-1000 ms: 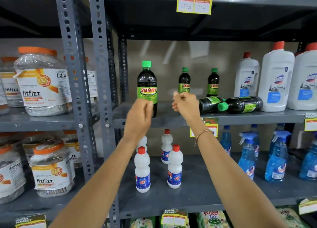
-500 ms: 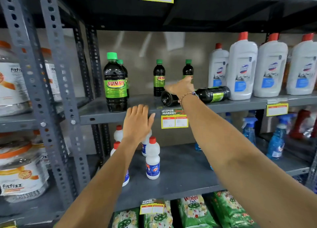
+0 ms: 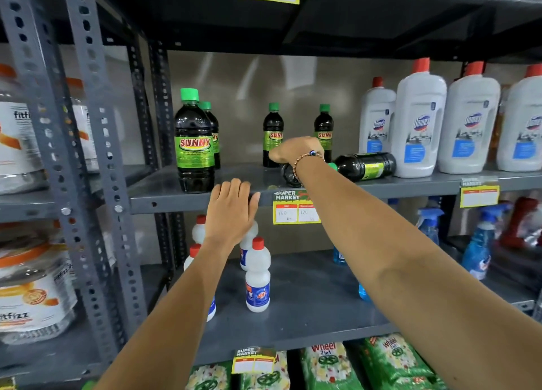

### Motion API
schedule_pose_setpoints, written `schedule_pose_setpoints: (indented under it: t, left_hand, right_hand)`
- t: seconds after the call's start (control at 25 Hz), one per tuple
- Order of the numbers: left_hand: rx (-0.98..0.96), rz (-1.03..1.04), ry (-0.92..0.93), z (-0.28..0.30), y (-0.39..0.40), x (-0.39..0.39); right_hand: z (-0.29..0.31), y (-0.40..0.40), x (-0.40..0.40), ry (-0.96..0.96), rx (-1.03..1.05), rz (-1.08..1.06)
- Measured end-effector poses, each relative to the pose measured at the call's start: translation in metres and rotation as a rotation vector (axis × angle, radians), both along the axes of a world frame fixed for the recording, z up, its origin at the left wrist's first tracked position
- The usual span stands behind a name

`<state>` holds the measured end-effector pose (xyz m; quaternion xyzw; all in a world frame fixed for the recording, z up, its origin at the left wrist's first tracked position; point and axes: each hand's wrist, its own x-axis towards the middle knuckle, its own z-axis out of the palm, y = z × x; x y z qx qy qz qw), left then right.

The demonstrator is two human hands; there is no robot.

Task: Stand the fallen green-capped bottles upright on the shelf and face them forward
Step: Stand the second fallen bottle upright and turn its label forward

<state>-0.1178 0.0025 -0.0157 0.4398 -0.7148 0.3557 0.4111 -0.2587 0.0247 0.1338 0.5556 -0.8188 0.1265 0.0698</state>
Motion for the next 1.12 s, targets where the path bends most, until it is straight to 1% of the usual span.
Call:
schedule_pose_setpoints:
  t: [0.12,0.2,0.36,0.48,0.52,0.64,0.76,0.88,1.0,1.12]
  left_hand:
    - [-0.001,0.011,0.007,-0.001,-0.001,-0.001]
    - [-0.015,0.016,0.012,0.001,-0.001,-0.002]
    - [-0.052,0.036,0.008,0.009,-0.004,-0.006]
    - [-0.069,0.048,0.031,0.000,-0.005,-0.006]
    - [-0.071,0.049,0.053,-0.003,-0.005,-0.007]
    - [-0.049,0.053,0.097,-0.005,-0.004,-0.011]
    - [-0.038,0.046,0.108,-0.005,-0.005,-0.011]
    - [-0.024,0.075,0.144,-0.003,-0.002,-0.018]
    - [-0.031,0.069,0.126,-0.003,-0.002,-0.027]
    - [-0.049,0.054,0.137,-0.007,-0.006,-0.028]
  right_hand:
    - [-0.006,-0.006,0.006,0.088,0.045,-0.072]
    - [-0.009,-0.011,0.002,0.053,-0.020,-0.041]
    - [-0.020,-0.016,0.000,-0.166,-0.293,0.111]
    - [-0.043,-0.020,0.008,-0.377,-0.525,0.213]
    - [-0.051,-0.021,0.009,-0.426,-0.567,0.253]
    - [-0.067,-0.029,0.006,-0.567,-0.549,0.349]
    - [-0.064,-0.037,-0.005,-0.703,-0.512,0.420]
    - [-0.055,-0.034,-0.019,-0.763,-0.386,0.488]
    - [-0.052,-0.029,-0.030,-0.894,-0.274,0.552]
    - [-0.059,-0.034,-0.038,-1.012,-0.306,0.593]
